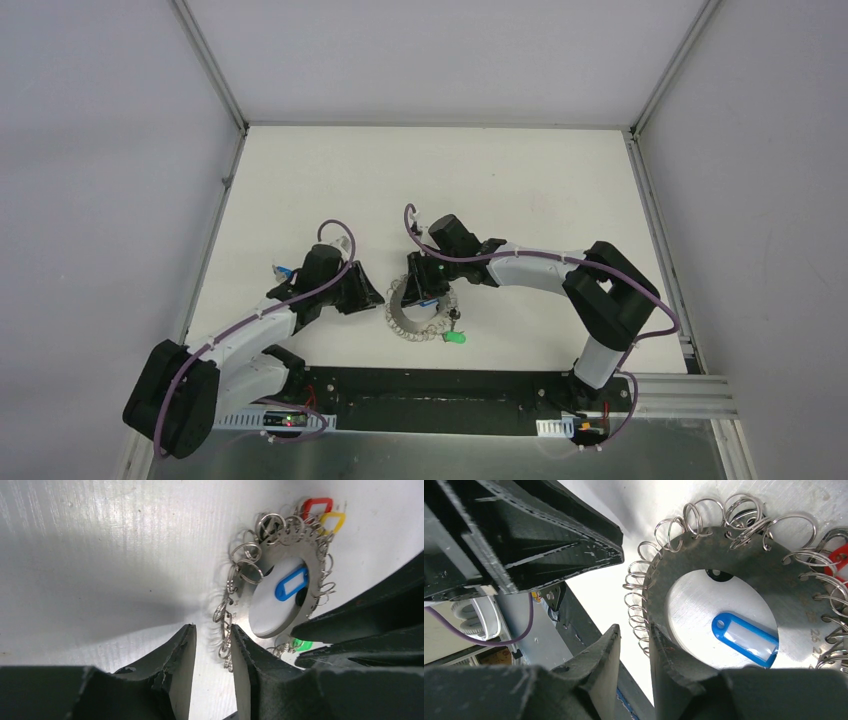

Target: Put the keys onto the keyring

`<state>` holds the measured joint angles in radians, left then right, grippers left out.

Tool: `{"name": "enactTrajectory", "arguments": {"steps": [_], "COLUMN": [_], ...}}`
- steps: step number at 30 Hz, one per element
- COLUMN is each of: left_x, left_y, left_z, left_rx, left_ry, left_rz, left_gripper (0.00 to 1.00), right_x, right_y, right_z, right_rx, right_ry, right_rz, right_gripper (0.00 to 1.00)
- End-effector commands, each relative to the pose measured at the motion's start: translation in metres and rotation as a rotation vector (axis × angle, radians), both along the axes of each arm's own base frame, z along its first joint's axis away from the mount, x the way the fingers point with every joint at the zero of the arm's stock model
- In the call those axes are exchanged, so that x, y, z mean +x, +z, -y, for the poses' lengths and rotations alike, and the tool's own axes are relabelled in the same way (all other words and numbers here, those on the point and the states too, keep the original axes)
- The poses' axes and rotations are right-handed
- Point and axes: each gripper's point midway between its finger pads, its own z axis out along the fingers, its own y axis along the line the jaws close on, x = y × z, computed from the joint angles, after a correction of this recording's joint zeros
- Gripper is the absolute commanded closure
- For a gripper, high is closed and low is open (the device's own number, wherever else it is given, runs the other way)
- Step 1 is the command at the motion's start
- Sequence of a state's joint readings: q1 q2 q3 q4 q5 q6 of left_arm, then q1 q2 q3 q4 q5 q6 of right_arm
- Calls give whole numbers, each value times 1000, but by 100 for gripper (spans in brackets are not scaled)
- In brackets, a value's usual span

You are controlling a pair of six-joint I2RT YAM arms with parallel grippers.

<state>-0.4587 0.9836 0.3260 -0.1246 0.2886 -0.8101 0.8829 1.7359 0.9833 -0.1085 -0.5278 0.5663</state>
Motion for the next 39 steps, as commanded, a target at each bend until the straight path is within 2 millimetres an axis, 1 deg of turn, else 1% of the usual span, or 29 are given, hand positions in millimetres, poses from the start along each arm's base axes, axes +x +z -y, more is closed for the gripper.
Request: {"name": "enactTrajectory", "arguments": {"steps": [1, 5, 8, 13, 19, 26, 28, 30, 33, 34, 35, 36, 39], "left_x": [14, 18, 22, 23, 21, 21, 23, 24, 25, 26, 28, 28, 26], "left_y": [6, 1, 3, 3, 2, 1, 5, 11, 30, 39, 53, 63, 92], "left_z": [7, 16, 24, 31, 30, 28, 28, 28, 27, 27, 27, 27, 27], "left_rx": [13, -8, -41, -74, -68, -46, -34, -20, 3, 6, 4, 7, 9], "left_ry": [-29, -57, -82, -113, -116, -124, -131, -147, -171, -181, -189, -199, -233], "left_rz": [39, 32, 51, 58, 58, 57, 62, 75, 108, 129, 162, 184, 246], "left_gripper": [68, 70, 70, 78, 85, 100, 100, 100, 100, 100, 100, 100, 100], "right_x": [5, 5, 5, 7, 7, 7, 7, 8, 9, 10, 10, 10, 10], "right_y": [15, 15, 16, 17, 16, 17, 19, 23, 35, 41, 47, 57, 80], "right_z": [-3, -3, -3, -4, -4, -4, -4, -2, 2, 3, 4, 5, 9], "right_rx": [45, 45, 47, 48, 47, 49, 52, 57, 78, 90, 101, 122, 163], "right_ry": [2, 2, -1, -4, -5, -1, 1, 0, -1, 1, 2, 4, 17], "right_rz": [42, 41, 43, 47, 43, 46, 51, 67, 103, 122, 138, 163, 221], "right_gripper": [70, 70, 70, 70, 70, 70, 69, 67, 55, 52, 49, 46, 44]}}
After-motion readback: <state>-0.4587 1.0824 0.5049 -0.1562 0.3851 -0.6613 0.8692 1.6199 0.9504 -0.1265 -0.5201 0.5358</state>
